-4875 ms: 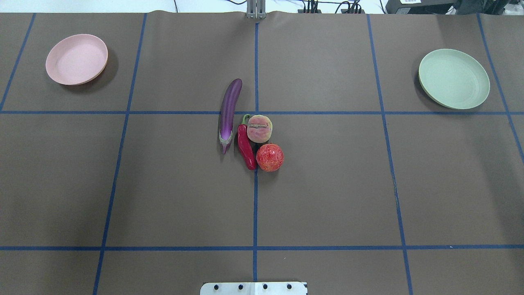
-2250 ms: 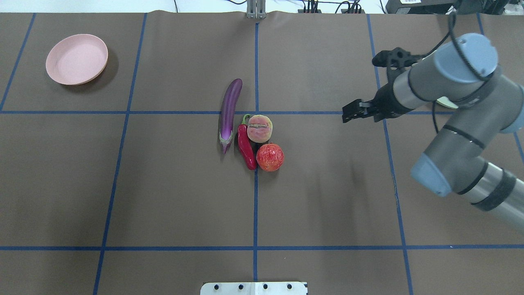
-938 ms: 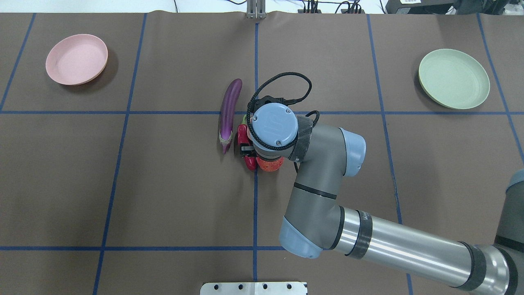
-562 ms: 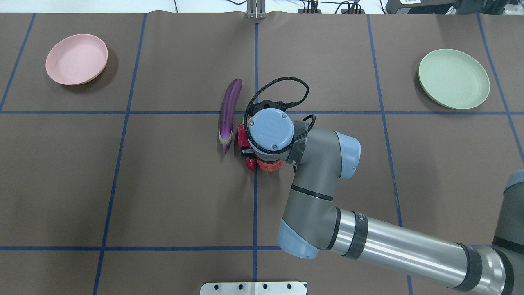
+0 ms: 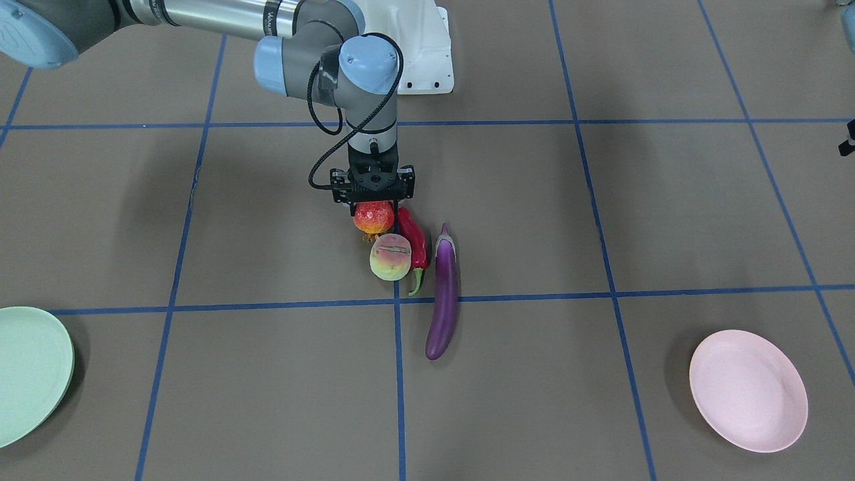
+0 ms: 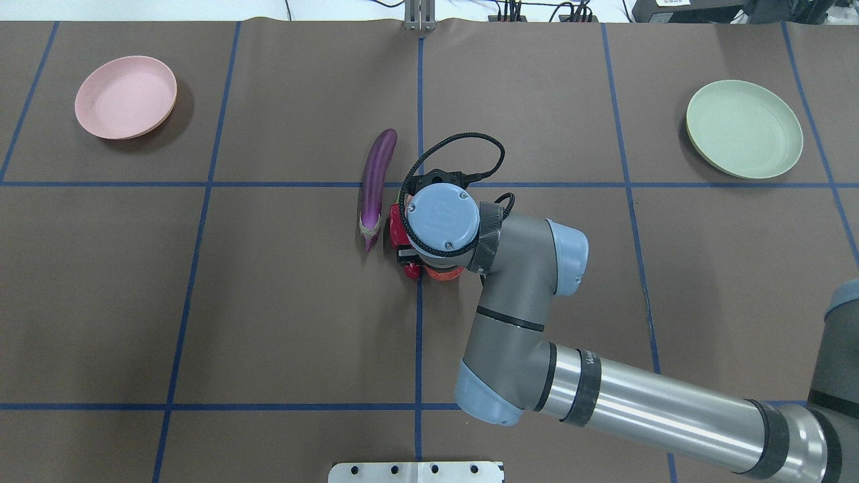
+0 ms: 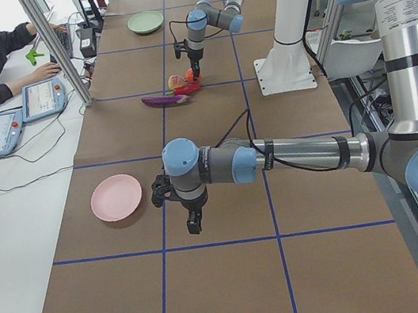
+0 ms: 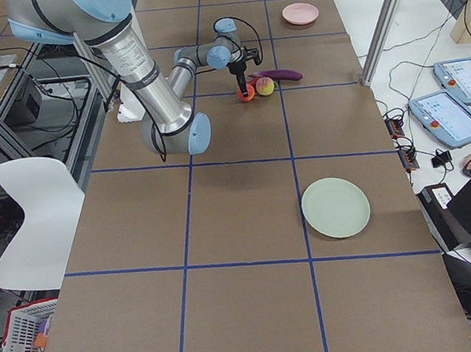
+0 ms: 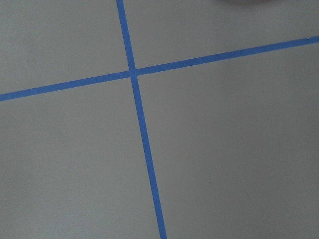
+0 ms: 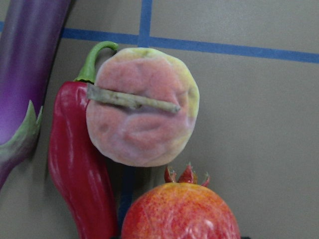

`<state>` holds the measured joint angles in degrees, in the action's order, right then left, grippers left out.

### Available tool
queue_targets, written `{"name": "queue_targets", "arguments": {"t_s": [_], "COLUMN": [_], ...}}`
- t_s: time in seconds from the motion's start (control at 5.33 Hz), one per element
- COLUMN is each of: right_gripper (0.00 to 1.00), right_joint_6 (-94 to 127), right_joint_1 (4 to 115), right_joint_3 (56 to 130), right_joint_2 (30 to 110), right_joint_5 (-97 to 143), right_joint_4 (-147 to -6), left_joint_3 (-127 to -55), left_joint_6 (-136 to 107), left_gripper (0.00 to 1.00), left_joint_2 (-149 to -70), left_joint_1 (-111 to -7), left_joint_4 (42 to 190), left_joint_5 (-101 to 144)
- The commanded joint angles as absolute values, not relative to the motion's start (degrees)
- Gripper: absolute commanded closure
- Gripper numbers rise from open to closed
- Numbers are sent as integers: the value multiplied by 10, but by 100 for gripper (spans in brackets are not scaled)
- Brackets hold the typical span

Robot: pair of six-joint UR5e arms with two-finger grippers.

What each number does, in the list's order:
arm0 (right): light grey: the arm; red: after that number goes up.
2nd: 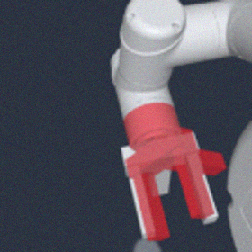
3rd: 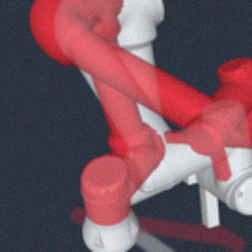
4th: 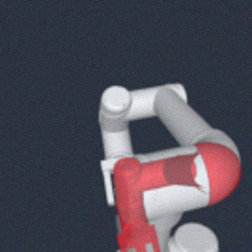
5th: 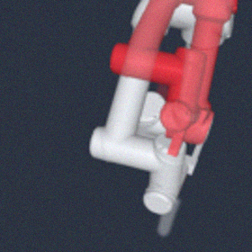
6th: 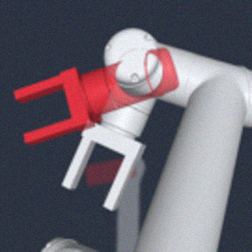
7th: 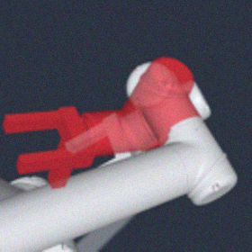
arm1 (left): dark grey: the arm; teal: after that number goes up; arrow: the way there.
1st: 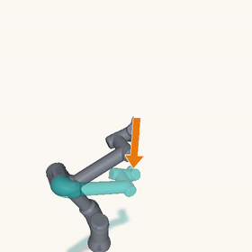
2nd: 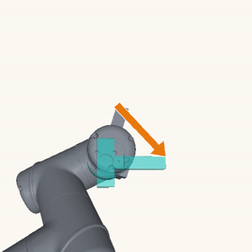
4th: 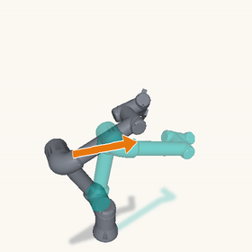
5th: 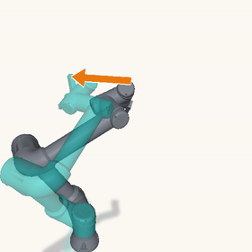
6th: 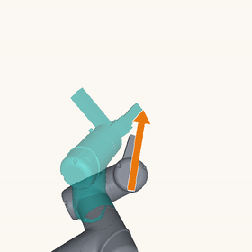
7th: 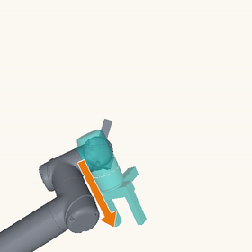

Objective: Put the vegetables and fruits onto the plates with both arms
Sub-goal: 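Carry the pomegranate with the right gripper onto the green plate and release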

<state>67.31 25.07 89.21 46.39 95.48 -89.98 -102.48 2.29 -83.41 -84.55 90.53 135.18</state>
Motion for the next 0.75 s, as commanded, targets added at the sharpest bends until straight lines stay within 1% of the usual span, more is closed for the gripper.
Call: {"name": "queue_targets", "arguments": {"t_s": [0.0, 0.19, 0.56], "right_gripper": [100, 100, 100], "right_joint_6": [610, 517, 341], "right_joint_1": [318, 383, 525], "right_joint_3": [944, 950, 935], "right_joint_2": [505, 538, 603], "right_joint_5": [1004, 1050, 1166], "right_joint_4": [-901, -897, -897], "left_joint_3": [-1024, -1024, -1023], "left_joint_6": [23, 23, 23], "left_gripper": [0, 0, 0], "left_joint_2": [-834, -834, -833], "left_joint_1": [-846, -846, -845], "left_joint_4": [905, 905, 905], "left_joint_5": [1352, 1352, 1352]}}
